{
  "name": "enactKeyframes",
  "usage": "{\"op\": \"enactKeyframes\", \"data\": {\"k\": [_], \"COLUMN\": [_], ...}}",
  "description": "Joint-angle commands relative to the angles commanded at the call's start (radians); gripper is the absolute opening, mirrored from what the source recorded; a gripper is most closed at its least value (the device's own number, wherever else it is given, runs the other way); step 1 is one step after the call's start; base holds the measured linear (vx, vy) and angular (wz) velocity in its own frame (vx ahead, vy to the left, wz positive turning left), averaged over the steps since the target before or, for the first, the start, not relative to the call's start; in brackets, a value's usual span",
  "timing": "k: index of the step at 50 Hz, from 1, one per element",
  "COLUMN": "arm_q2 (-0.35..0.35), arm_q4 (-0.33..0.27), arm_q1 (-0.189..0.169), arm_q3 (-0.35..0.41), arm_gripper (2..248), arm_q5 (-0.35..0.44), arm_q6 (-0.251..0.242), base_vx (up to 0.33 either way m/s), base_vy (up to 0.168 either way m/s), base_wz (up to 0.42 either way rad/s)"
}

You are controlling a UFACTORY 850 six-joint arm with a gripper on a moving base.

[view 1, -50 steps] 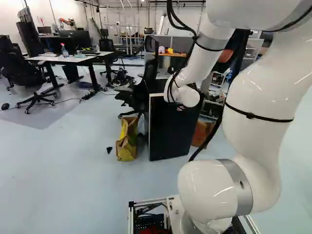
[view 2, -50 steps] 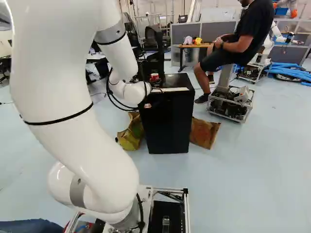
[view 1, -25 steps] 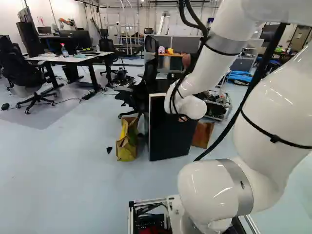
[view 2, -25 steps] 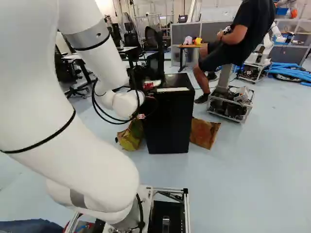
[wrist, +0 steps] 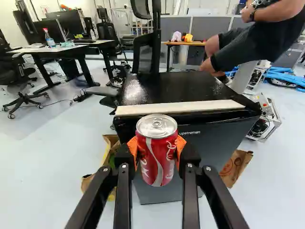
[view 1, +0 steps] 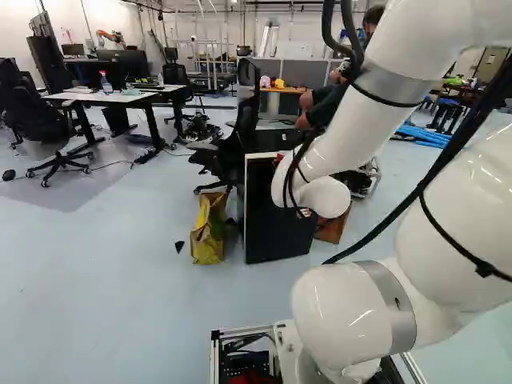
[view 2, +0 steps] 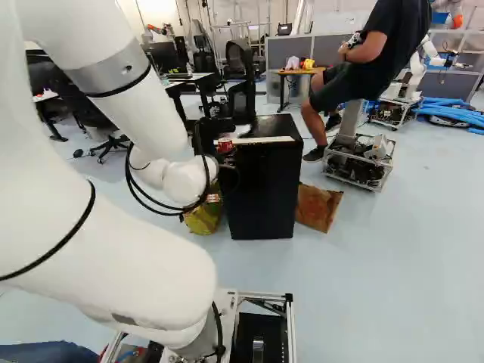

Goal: Grab a drink from the fridge

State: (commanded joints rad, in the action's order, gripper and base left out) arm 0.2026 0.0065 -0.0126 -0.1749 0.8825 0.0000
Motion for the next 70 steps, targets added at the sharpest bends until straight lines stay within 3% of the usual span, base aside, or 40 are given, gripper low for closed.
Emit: {"op": "enactKeyframes", "data": {"k": [28, 70], "arm_q2": [0.070, 0.077], "arm_q4": [-0.006, -0.007], "arm_q1": [0.012, 0.013], "arm_q3": [0.080, 0.088], "arm_gripper": [98, 98], "arm_q5": [-0.009, -0.010], "arm_q6": [0.000, 0.000], "base_vx": [0.000, 0.000], "base_vy": [0.000, 0.000], "base_wz": [0.000, 0.000]}}
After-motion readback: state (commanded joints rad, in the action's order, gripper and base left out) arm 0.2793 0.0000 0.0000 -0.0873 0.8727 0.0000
